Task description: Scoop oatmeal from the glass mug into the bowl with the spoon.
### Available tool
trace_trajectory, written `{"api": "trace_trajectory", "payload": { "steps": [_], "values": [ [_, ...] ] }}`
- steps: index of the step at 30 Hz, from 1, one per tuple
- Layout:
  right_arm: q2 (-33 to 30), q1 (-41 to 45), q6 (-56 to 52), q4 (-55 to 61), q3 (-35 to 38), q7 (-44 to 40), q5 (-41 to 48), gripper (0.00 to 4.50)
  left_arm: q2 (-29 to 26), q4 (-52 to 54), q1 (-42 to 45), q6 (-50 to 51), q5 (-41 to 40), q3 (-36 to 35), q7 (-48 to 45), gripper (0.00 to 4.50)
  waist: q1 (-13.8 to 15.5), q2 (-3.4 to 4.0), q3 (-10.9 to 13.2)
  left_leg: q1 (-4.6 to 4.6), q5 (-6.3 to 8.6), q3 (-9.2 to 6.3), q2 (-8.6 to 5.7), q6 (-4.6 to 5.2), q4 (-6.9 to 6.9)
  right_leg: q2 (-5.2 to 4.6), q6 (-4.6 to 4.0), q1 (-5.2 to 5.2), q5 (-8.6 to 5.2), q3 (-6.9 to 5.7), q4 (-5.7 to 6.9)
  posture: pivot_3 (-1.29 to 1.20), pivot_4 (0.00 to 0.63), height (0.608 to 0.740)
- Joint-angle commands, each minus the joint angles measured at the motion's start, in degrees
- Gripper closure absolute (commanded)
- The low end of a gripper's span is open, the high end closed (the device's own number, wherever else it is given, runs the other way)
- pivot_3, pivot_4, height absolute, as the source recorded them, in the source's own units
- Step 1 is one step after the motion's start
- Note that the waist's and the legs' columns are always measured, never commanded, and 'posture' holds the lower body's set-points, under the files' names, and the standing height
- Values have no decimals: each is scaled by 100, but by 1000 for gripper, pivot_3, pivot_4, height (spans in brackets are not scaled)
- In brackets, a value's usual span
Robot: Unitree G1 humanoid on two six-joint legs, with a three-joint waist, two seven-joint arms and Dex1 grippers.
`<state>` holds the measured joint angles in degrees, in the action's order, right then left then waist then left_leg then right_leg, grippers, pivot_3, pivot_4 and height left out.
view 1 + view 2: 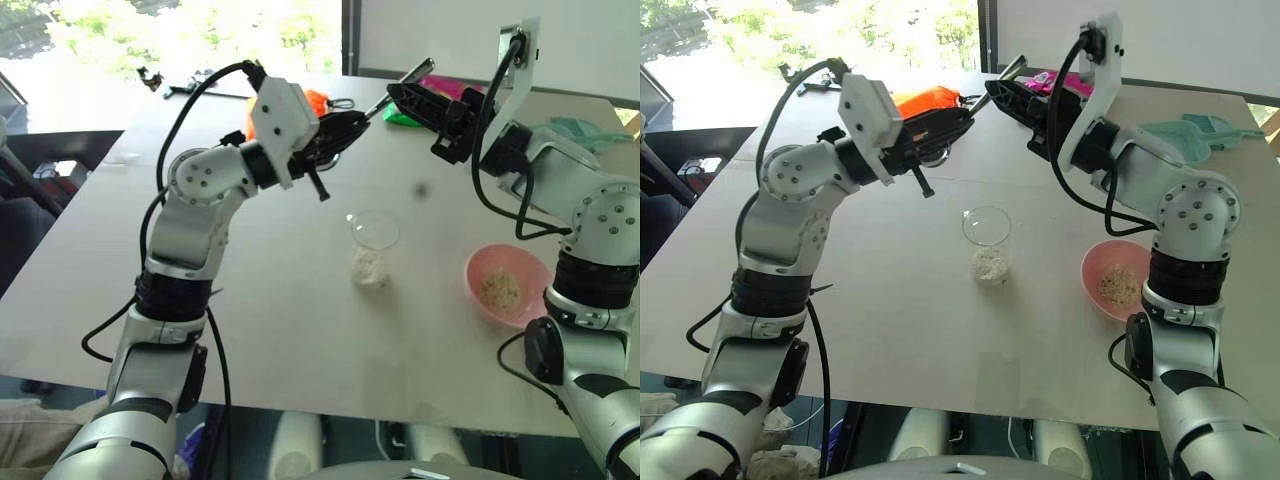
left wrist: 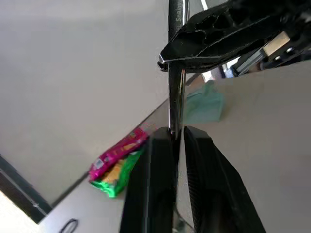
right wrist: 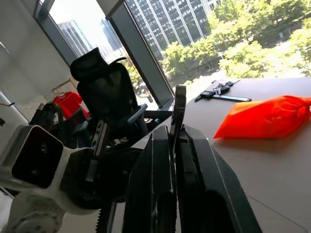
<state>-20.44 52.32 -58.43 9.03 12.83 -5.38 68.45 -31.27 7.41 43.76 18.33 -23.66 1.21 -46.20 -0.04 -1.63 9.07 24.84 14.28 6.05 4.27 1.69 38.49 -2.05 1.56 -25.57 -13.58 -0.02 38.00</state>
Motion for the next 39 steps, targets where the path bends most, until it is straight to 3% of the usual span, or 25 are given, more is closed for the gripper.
{"api": "trace_trajectory", "payload": {
  "steps": [1, 5, 8, 12, 20, 28, 38, 39],
  "values": [
    [-293, 131, 115, -97, 544, 211, 83, 4500, -152, 1076, -384, 1398, -1328, -785, 409, 2902, -41, 0, 0, 0, 0, -2, 0, 0, 0, 0, 0, 0, 0, 0, 0, 0, 150, 740],
    [-718, -131, 21, -89, 918, 267, 189, 4500, -326, 2141, -1570, 2384, -2067, -1284, 989, 1275, -70, 1, -1, -1, 0, -22, 0, 0, -1, -5, 3, 3, 0, 3, -2, 0, 150, 740],
    [-1070, -497, -54, -21, 1298, 334, 356, 4500, -320, 2623, -2740, 2389, -1836, -1179, 1210, 1275, -73, 6, -5, -16, 0, -19, 0, 0, -9, -5, 3, 12, -1, 6, -4, 0, 150, 740],
    [-1347, -852, -136, 80, 1482, 346, 555, 4500, -167, 2167, -3200, 1752, -977, -548, 1263, 1275, -33, 6, -5, -13, -1, -5, -4, -1, -2, -3, 2, 14, -1, -2, 4, 0, 150, 740],
    [-1390, -1063, -64, 325, 1502, 605, 895, 4500, -90, 48, -2175, 452, 152, 162, 484, 1275, -57, 16, -11, -64, 5, -6, -4, 18, 6, 11, -2, 61, 1, 3, 8, 0, 150, 740],
    [-1460, -1342, 52, 649, 1567, 982, 1275, 4500, 51, -1587, -1239, -539, 534, 472, -665, 1275, -36, 16, -11, -47, 2, -8, -4, 12, -5, 8, 0, 51, 0, -2, -5, 0, 150, 740],
    [-1585, -1727, 316, 1017, 1520, 1393, 1738, 4500, 531, -3218, -240, -1451, 924, 619, -1349, 1275, -35, 16, -11, -19, -3, -19, -5, 3, 4, 7, 1, 35, 0, -10, -4, 0, 150, 740],
    [-1591, -1765, 348, 1049, 1503, 1424, 1768, 4500, 564, -3326, -194, -1518, 965, 623, -1381, 1491, -43, 16, -11, -18, -3, -20, -5, 4, 4, 7, 1, 35, 0, -10, -4, 0, 150, 740]
  ]
}}
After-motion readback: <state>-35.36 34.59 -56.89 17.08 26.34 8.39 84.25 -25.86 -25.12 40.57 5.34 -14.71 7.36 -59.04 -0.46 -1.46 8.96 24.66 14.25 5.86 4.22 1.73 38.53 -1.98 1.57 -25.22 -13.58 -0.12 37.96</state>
